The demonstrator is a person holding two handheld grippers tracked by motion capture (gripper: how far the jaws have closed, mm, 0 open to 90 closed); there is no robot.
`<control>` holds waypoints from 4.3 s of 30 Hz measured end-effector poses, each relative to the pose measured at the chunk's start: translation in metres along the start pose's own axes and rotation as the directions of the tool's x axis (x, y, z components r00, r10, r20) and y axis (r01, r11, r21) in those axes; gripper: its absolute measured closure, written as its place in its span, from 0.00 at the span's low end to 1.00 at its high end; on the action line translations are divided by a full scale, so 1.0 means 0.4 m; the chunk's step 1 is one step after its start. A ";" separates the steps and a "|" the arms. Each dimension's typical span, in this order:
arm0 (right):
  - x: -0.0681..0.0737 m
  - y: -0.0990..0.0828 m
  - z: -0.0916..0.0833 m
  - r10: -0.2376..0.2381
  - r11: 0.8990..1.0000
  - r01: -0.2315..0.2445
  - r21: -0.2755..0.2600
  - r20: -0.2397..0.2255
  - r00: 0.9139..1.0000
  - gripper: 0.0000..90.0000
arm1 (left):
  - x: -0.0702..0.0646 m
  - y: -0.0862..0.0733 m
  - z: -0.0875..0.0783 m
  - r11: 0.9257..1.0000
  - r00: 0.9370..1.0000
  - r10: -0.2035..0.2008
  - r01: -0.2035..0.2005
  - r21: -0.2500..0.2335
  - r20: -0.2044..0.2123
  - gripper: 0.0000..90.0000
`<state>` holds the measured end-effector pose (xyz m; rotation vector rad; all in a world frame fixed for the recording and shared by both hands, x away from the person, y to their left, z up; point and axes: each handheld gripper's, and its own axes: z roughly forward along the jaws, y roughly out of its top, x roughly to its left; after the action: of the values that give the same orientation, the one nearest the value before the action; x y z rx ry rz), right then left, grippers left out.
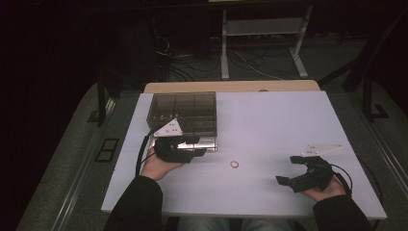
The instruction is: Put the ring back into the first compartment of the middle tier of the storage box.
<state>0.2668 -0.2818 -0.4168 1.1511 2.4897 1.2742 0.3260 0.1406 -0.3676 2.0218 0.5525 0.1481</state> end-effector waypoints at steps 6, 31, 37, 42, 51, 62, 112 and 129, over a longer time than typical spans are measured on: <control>0.000 0.000 0.000 0.000 1.000 0.000 0.001 0.000 1.000 0.00 | -0.016 0.014 0.018 1.000 1.000 0.010 -0.010 0.004 0.025 0.49; 0.002 0.000 -0.001 -0.005 1.000 0.005 0.001 0.000 1.000 0.00 | -0.064 0.045 0.119 0.999 0.998 0.035 -0.037 0.039 0.048 0.47; 0.003 0.001 0.000 -0.002 1.000 0.002 0.004 -0.001 1.000 0.00 | -0.069 0.045 0.148 0.998 0.998 0.031 -0.034 0.048 0.046 0.48; 0.003 0.000 0.000 -0.003 1.000 0.003 0.006 -0.002 1.000 0.00 | -0.076 0.047 0.162 0.998 0.998 0.037 -0.039 0.049 0.045 0.48; 0.004 0.001 0.003 -0.006 1.000 0.006 0.013 -0.003 1.000 0.00 | -0.084 0.046 0.199 0.996 0.997 0.057 -0.060 0.070 0.047 0.48; 0.004 0.001 0.005 -0.009 1.000 0.009 0.022 -0.002 1.000 0.00 | -0.087 0.033 0.233 0.989 0.994 0.091 -0.097 0.111 0.052 0.49; 0.005 0.000 0.010 -0.014 1.000 0.015 0.027 -0.010 1.000 0.00 | -0.081 -0.032 0.349 0.930 0.974 0.153 -0.200 0.309 0.169 0.60; 0.004 -0.001 0.011 -0.018 0.999 0.018 0.029 -0.004 1.000 0.00 | -0.096 -0.029 0.343 0.912 0.972 0.173 -0.220 0.347 0.162 0.82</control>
<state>0.2672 -0.2778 -0.4196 1.1313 2.5234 1.2415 0.3332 0.0183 -0.4413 2.4293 0.3072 0.0364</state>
